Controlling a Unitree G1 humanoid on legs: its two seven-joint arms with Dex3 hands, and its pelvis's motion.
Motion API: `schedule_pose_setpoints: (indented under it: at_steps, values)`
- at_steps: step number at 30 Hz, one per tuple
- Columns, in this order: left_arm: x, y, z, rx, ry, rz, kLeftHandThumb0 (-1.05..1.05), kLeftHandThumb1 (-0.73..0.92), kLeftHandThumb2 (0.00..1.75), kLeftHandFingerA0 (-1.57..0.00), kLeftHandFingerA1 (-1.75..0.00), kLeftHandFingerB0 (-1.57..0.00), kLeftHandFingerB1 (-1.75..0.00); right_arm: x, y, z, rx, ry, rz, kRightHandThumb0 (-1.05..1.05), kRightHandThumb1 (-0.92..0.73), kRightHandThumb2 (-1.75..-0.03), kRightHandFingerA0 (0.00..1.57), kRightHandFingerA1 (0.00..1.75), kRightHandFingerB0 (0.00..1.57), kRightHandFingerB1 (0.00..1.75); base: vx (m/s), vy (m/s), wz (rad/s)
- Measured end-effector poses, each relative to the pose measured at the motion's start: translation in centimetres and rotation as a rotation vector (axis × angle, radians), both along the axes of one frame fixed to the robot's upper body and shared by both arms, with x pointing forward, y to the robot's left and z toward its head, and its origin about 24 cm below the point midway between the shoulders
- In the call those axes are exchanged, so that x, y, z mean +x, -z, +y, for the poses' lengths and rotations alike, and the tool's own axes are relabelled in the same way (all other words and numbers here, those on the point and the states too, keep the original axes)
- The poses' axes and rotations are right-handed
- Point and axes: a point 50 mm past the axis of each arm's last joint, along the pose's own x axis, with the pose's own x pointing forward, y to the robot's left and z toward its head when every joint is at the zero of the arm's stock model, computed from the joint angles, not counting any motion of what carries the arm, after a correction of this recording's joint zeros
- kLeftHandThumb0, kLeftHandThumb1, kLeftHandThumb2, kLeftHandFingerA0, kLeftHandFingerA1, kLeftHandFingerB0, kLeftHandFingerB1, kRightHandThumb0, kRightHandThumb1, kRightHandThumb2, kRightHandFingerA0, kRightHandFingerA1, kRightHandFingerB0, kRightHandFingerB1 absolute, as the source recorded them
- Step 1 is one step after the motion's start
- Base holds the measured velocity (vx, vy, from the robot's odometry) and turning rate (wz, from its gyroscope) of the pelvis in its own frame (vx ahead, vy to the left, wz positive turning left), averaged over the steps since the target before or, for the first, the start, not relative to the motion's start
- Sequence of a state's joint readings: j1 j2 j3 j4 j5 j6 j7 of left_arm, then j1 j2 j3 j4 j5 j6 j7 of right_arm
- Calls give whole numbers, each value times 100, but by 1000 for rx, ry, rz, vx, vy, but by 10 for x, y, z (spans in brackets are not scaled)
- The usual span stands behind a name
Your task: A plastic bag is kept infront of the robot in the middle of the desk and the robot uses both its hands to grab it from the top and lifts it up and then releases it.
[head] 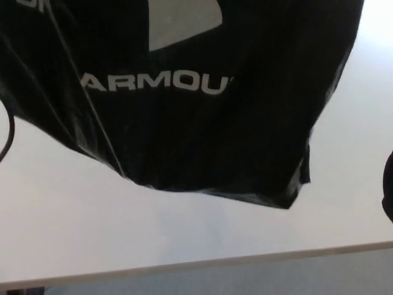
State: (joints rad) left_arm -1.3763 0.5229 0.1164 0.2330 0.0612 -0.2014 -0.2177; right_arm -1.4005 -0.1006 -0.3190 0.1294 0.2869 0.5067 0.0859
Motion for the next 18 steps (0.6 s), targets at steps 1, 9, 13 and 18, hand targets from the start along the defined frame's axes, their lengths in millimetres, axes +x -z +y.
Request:
schedule_pose_setpoints:
  at_steps: [1,9,13,18]
  values:
    - [0,0,-1,7,-1,1,-24,61,57,-90,-175,-67,-175,-1,-1,1,-1,-7,-4,-60,-84,-70,100,175,79,174,0,0,0]
    - [-4,2,-5,47,0,-9,-25,64,58,-88,-175,-64,-175,-4,-2,4,-26,-19,-19,-67,-63,-95,130,158,99,139,0,0,0]
    - [12,14,0,43,-20,62,-26,65,59,-88,-175,-67,-175,6,10,6,-40,10,36,-52,-82,-65,105,175,69,175,0,0,0]
    - [43,49,9,58,-80,200,-20,71,57,-78,-175,-56,-175,38,51,7,-89,59,195,-47,-84,-66,102,175,78,165,0,0,0]
